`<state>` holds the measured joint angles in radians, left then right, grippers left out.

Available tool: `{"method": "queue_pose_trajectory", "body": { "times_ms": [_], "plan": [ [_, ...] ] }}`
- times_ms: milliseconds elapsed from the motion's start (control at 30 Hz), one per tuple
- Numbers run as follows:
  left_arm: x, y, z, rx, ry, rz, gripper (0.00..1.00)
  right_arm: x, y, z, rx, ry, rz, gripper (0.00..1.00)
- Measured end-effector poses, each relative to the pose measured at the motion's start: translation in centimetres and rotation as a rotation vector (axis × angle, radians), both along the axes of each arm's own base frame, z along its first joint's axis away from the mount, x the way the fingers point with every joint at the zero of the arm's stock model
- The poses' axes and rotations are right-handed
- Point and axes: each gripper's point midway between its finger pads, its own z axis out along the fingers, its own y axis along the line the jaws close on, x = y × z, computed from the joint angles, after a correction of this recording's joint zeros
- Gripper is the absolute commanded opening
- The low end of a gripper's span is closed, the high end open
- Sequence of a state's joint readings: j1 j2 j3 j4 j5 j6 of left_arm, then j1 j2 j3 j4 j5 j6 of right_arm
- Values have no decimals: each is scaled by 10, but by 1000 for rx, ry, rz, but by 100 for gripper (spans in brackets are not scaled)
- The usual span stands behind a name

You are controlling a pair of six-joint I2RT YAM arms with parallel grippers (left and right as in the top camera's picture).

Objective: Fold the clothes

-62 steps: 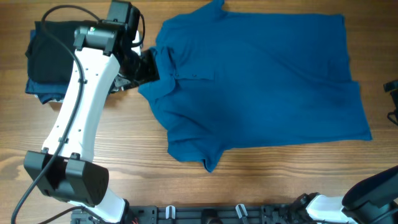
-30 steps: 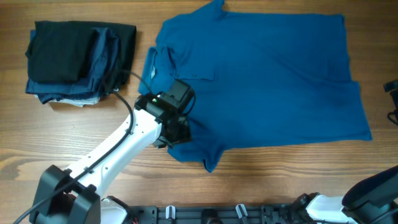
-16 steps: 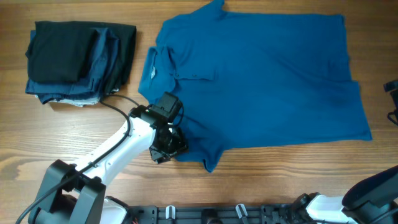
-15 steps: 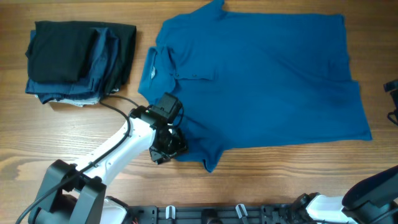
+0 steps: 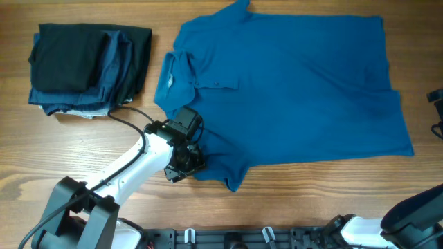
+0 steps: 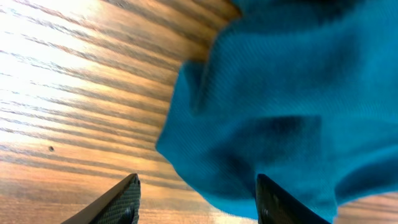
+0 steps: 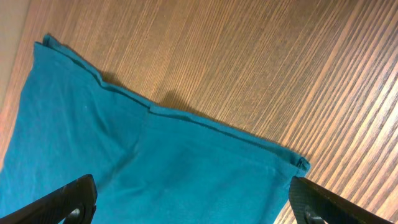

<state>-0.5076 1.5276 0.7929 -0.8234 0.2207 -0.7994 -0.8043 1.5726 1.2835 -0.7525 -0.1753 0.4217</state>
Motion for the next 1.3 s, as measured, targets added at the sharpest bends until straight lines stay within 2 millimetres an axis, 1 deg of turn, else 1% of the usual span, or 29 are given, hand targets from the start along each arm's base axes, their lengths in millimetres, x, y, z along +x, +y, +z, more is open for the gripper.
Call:
{"method": "queue_pose_trajectory", "body": {
  "times_ms": [133,167,267,300,333,367,433,567,633,800,833,900,933,967,1000,1233,1300],
  "plan": [
    [0,5,-7,20,-14,9,60,0,0,0,0,0,0,100],
    [-3,7,-11,29,-11,16,59,0,0,0,-1,0,0,100],
    [-7,11,-18,39,-7,27,51,0,0,0,0,0,0,100],
    [-7,11,-19,39,-7,31,47,0,0,0,0,0,0,100],
    [-7,11,-19,39,-9,32,38,0,0,0,0,0,0,100],
    [-6,11,-19,37,-11,37,24,0,0,0,0,0,0,100],
    [-5,12,-19,39,-12,47,4,0,0,0,0,0,0,100],
    [-6,12,-19,39,-6,51,4,0,0,0,0,0,0,100],
    [-10,15,-18,48,10,50,4,0,0,0,-1,0,0,100],
    [-33,27,-14,98,95,49,4,0,0,0,0,0,0,100],
    [-36,29,-12,103,104,49,4,0,0,0,0,0,0,100],
    [-43,33,-8,114,123,48,16,0,0,0,0,0,0,100],
    [-46,34,-5,116,128,48,35,0,0,0,0,0,0,100],
    [-48,35,-2,115,126,48,57,0,0,0,-1,0,0,100],
    [-49,35,0,112,129,46,63,0,0,0,0,0,0,100],
    [-55,27,9,55,148,59,63,0,0,0,0,0,0,100],
    [-52,24,15,41,137,59,65,0,0,0,0,0,0,100]
  ]
}}
